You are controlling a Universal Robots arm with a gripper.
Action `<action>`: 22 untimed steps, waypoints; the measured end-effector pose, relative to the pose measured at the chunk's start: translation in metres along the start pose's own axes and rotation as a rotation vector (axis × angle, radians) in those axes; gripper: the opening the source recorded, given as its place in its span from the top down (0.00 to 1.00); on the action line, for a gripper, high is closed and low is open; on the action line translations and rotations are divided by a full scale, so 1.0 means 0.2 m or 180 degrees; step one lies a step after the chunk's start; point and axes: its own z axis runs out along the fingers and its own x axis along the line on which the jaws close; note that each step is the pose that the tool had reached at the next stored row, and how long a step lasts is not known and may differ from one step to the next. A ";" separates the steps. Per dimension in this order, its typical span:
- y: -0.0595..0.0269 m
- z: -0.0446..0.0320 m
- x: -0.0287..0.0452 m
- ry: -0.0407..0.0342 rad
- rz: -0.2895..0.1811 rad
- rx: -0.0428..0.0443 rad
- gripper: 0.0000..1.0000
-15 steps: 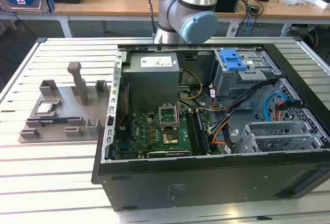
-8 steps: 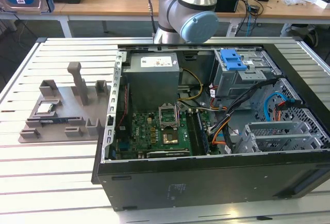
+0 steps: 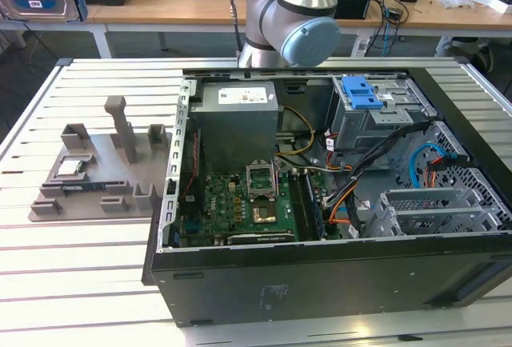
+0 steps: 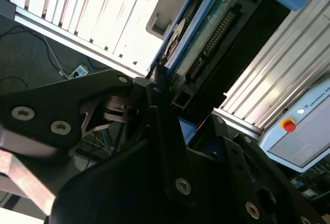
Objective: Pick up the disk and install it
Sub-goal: 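Pick up the disk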
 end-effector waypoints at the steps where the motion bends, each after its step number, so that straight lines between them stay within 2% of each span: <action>1: -0.037 0.000 0.002 0.0000 0.0000 -0.0005 0.63; 7: -0.169 0.012 0.005 0.0001 0.0000 -0.0027 0.63; 12: -0.239 0.025 0.011 0.0001 0.0000 -0.0032 0.63; 17: -0.333 0.036 0.021 0.0001 0.0000 -0.0035 0.63; 22: -0.394 0.040 0.024 0.0001 0.0000 -0.0037 0.63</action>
